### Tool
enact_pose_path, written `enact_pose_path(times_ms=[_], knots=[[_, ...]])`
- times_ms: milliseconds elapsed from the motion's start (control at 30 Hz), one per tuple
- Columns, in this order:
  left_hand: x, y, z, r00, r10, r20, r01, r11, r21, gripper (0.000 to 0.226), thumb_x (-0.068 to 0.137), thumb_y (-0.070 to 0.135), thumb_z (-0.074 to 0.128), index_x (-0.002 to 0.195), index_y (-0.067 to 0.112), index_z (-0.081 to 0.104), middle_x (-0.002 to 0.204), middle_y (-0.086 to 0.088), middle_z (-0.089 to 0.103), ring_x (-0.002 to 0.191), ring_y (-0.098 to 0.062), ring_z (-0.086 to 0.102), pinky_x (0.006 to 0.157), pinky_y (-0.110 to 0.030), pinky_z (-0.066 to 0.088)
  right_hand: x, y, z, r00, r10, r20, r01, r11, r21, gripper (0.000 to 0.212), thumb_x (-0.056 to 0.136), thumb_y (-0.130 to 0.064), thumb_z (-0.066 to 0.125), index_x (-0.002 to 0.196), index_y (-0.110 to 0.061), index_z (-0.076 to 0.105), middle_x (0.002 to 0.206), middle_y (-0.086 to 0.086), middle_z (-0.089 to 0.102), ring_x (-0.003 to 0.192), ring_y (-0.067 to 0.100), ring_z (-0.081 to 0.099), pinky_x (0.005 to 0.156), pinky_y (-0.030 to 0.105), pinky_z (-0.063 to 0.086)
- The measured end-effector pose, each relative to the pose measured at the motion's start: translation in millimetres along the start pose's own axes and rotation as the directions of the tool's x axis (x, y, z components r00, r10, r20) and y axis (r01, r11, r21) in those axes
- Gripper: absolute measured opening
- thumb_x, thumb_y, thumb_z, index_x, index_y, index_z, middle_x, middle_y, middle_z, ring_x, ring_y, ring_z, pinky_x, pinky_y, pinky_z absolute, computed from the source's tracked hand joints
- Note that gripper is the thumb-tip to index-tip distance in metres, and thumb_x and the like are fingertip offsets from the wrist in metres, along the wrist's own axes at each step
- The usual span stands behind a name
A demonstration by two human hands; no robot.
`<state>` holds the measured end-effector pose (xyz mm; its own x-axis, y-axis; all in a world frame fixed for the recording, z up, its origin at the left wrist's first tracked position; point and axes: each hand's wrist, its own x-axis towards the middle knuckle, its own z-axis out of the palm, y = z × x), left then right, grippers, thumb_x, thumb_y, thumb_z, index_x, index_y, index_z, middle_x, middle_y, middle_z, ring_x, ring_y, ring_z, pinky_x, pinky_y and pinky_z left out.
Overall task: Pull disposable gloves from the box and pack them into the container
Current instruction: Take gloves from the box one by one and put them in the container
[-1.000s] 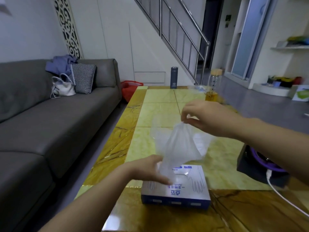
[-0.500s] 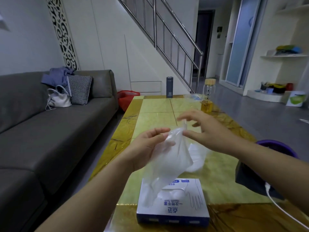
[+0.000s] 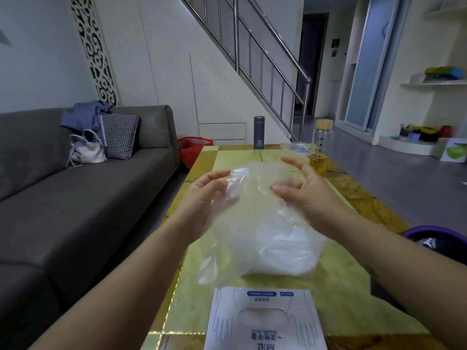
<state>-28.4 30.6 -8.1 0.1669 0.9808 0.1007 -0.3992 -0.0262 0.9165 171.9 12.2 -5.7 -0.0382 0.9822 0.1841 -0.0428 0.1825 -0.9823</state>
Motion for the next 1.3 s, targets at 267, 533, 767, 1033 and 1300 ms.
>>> enact_pose_path(times_ms=[267, 533, 767, 1033, 1300], knots=[[54, -16, -12, 0.766, 0.641, -0.05, -0.191, 0.3, 0.935, 0.023, 0.091, 0.019, 0.057, 0.112, 0.026, 0.064, 0.117, 0.002, 0.053, 0.106, -0.016, 0.052, 0.094, -0.033, 0.043, 39, 23, -34, 0.989, 0.113, -0.094, -0.144, 0.874, -0.464, 0.034, 0.093, 0.001, 0.054, 0.117, -0.021, 0.064, 0.118, -0.001, 0.064, 0.079, 0.005, 0.059, 0.066, 0.016, 0.051], [72, -77, 19, 0.891, -0.402, 0.211, -0.331, -0.256, 0.908, 0.051, 0.093, 0.039, 0.054, 0.142, 0.03, 0.041, 0.148, 0.001, 0.039, 0.131, -0.021, 0.041, 0.108, -0.039, 0.035, 53, 63, -45, 0.962, 0.253, -0.106, -0.221, 0.489, -0.844, 0.061, 0.087, -0.016, 0.067, 0.143, -0.013, 0.042, 0.142, 0.004, 0.047, 0.111, 0.018, 0.056, 0.086, 0.023, 0.044], [100, -104, 22, 0.771, -0.632, 0.079, -0.358, -0.327, 0.875, 0.05, 0.096, 0.038, 0.049, 0.144, 0.029, 0.038, 0.152, 0.003, 0.034, 0.136, -0.019, 0.036, 0.108, -0.031, 0.029, 54, 65, -35, 0.993, 0.053, 0.107, 0.116, -0.218, -0.969, 0.055, 0.086, -0.034, 0.066, 0.136, -0.024, 0.047, 0.148, 0.007, 0.029, 0.13, 0.027, 0.033, 0.099, 0.038, 0.037], [117, -133, 22, 0.659, -0.752, 0.031, -0.377, -0.295, 0.878, 0.053, 0.098, 0.022, 0.048, 0.148, 0.029, 0.03, 0.155, -0.003, 0.026, 0.137, -0.023, 0.034, 0.109, -0.03, 0.027, 84, 109, -35, 0.731, 0.674, 0.107, 0.127, 0.019, -0.992, 0.092, 0.072, -0.039, 0.08, 0.147, -0.019, 0.032, 0.15, 0.002, 0.034, 0.128, 0.025, 0.045, 0.1, 0.035, 0.045], [115, -136, 20, 0.686, -0.727, 0.039, -0.351, -0.284, 0.892, 0.067, 0.094, 0.041, 0.054, 0.151, 0.024, 0.022, 0.157, 0.0, 0.022, 0.141, -0.022, 0.027, 0.11, -0.033, 0.023, 92, 126, -42, 0.736, 0.676, 0.049, 0.178, -0.124, -0.976, 0.084, 0.07, -0.043, 0.081, 0.138, -0.01, 0.044, 0.135, 0.008, 0.05, 0.117, 0.027, 0.053, 0.094, 0.04, 0.049]])
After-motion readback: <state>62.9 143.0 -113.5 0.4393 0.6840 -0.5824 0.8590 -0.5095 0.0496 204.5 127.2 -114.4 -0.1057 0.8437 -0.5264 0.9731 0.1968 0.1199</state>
